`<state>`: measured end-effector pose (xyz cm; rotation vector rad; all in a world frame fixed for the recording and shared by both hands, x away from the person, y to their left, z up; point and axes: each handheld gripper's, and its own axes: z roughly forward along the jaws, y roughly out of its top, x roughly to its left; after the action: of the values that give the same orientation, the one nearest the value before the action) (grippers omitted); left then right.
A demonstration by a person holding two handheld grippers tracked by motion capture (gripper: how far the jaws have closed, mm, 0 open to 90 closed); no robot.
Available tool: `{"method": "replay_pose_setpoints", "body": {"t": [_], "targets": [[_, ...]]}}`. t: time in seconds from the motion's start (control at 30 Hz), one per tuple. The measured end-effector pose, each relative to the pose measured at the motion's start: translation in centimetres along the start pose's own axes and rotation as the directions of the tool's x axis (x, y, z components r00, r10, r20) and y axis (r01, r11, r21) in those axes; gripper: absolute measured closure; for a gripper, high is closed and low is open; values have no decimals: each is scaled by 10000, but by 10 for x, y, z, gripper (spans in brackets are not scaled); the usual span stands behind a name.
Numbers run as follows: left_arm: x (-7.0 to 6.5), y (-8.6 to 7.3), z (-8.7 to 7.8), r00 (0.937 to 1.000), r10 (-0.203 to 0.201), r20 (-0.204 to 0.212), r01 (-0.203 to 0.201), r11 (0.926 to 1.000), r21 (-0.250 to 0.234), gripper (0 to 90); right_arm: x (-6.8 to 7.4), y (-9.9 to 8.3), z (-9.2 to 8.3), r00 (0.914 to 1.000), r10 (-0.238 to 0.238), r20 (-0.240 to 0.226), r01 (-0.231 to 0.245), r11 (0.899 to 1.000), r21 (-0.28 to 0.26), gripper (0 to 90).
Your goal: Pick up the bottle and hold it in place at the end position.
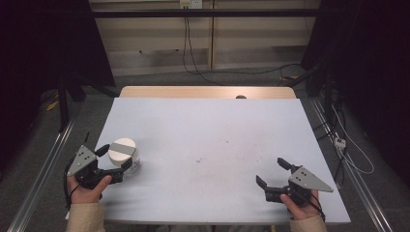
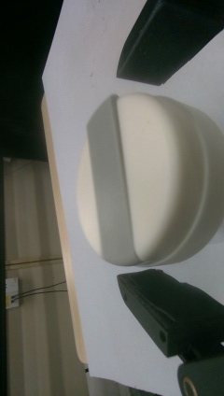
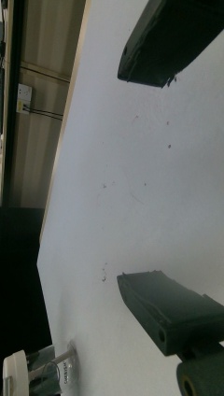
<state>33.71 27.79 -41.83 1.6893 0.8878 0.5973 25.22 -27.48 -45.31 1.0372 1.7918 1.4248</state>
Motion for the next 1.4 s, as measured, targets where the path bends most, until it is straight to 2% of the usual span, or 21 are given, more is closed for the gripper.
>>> {"method": "replay_pose_setpoints", "body": {"t": [0.1, 0.3, 0.47, 0.6, 0.9, 1.07, 1.17, 1.23, 1.4], "targets": [[3, -8, 6, 9999, -119, 43, 117, 9996, 269, 33, 0, 0, 0, 10000, 1, -6, -1, 10000, 1, 31], [3, -13, 16, 9991, -432, 60, 429, 9984, 375, 33, 0, 0, 0, 10000, -24, -13, 24, 10000, -18, 31], [0, -14, 25, 9999, -102, 7, 101, 9973, 722, 29, 0, 0, 0, 10000, -19, -24, 19, 10000, -21, 31], [-1, -15, 29, 9999, -85, -122, 95, 9966, 819, 37, 0, 0, 0, 10000, -10, -9, 10, 10000, -15, 31], [-3, -18, 38, 9997, 244, 3, -242, 9922, 1219, 54, 0, 0, 1, 10000, -34, -2, 34, 10000, 10, 32], [-2, -19, 37, 9996, 258, -146, -239, 9922, 1223, 93, 0, 1, 0, 10000, -36, 19, 36, 10000, -16, 32], [-1, -20, 36, 9989, 340, -322, -299, 9923, 1202, 156, 0, 1, 0, 10000, -32, 26, 32, 10000, -27, 32], [-1, -20, 35, 9991, 230, -359, -190, 9937, 1103, 179, -1, 1, 0, 10000, -41, 33, 42, 10000, -39, 33], [-1, -19, 35, 9982, 523, -308, -484, 9920, 1163, 182, -1, 1, 0, 10000, -38, 45, 38, 10000, -52, 34]]}}
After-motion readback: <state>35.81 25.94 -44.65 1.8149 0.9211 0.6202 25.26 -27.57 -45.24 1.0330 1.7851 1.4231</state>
